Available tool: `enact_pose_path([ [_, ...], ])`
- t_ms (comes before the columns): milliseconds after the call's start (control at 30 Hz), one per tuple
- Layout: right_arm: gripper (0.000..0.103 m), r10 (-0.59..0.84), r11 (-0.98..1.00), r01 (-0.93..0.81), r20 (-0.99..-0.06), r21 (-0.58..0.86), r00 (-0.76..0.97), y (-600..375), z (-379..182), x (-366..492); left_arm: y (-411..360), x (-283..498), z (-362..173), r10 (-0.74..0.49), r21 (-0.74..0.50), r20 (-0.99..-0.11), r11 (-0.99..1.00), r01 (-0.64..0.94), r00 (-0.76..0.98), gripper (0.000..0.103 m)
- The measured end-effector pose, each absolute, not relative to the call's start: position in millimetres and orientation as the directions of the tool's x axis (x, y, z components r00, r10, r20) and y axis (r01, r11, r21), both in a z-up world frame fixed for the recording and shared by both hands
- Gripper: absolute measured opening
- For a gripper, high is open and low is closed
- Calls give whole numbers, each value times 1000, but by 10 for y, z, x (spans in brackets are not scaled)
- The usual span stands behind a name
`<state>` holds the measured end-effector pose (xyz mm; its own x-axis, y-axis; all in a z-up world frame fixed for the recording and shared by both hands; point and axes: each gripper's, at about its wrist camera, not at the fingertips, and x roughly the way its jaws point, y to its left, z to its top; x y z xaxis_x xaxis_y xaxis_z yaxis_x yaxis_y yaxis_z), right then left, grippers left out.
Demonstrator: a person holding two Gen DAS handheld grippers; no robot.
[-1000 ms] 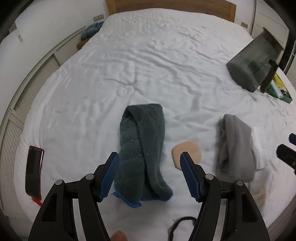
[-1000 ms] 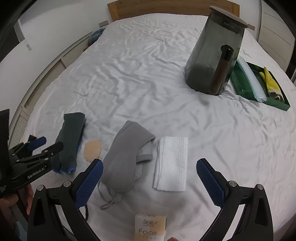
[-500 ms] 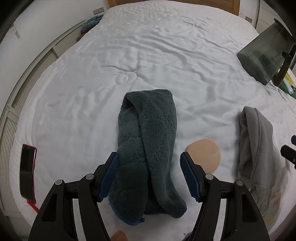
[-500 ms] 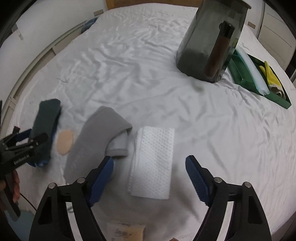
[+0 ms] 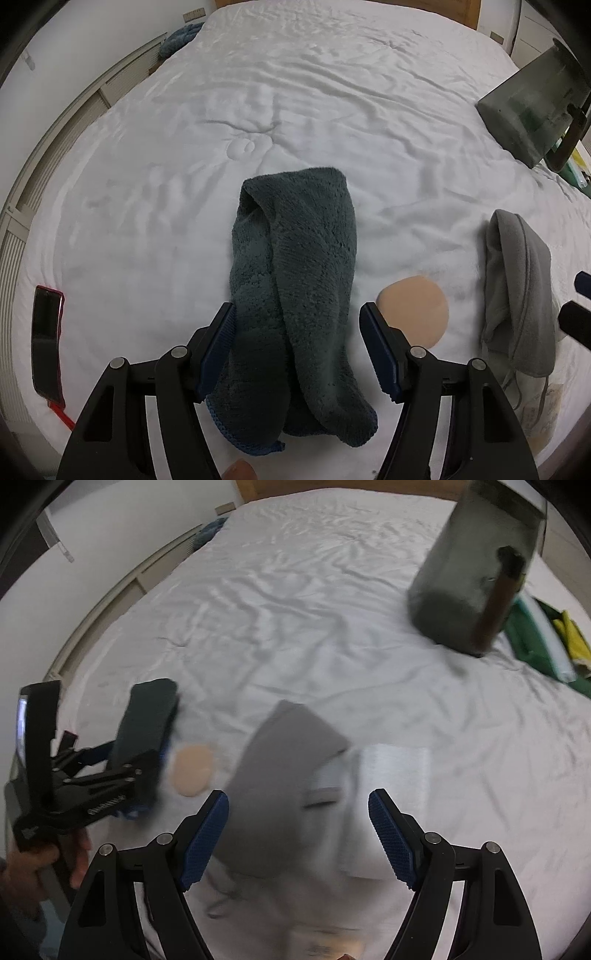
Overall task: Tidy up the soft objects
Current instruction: 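Grasp the dark green towel with the left tool while the right grasps the grey fabric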
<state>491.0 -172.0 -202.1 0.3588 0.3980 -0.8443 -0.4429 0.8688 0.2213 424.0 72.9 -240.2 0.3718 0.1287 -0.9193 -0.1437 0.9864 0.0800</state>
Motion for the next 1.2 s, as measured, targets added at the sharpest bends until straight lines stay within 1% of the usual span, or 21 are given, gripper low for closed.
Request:
enact_pose_path([
  [267,79,416,868,-419,-850,265,324,-1616,-2109,4939,749,4229,-2426,99,61,-924,992,-113,370,62],
  [567,79,410,882,-374,-859,288,306,-1490,-2292,5058,863,4275,-2589,86,41,-940,990,-138,329,62],
  [633,81,401,888,-358,-865,287,301,-1465,-2349,5102,873,4289,-2611,85,39,-941,989,-145,327,62],
  [733,79,388,897,-336,-875,287,288,-1431,-2429,5152,877,4319,-2664,96,48,-944,986,-158,316,62],
  [800,76,375,904,-324,-883,280,284,-1402,-2479,5183,887,4331,-2686,99,47,-944,985,-167,316,62],
  [867,69,357,911,-316,-890,265,284,-1382,-2523,5202,884,4348,-2698,104,51,-943,984,-172,315,62],
  [1033,63,336,917,-317,-895,241,292,-1332,-2557,5223,851,4393,-2744,130,76,-941,981,-180,313,62],
  [1100,55,327,917,-331,-898,225,296,-1290,-2565,5215,825,4397,-2759,146,92,-939,979,-182,310,62],
  [1133,46,323,916,-338,-898,217,298,-1255,-2576,5209,809,4406,-2765,156,103,-938,978,-183,308,60],
  [1167,37,317,916,-345,-899,206,303,-1242,-2570,5202,801,4405,-2764,163,109,-937,977,-185,309,54],
  [1200,34,316,915,-348,-898,204,305,-1239,-2560,5195,802,4407,-2755,171,116,-934,975,-190,312,50],
])
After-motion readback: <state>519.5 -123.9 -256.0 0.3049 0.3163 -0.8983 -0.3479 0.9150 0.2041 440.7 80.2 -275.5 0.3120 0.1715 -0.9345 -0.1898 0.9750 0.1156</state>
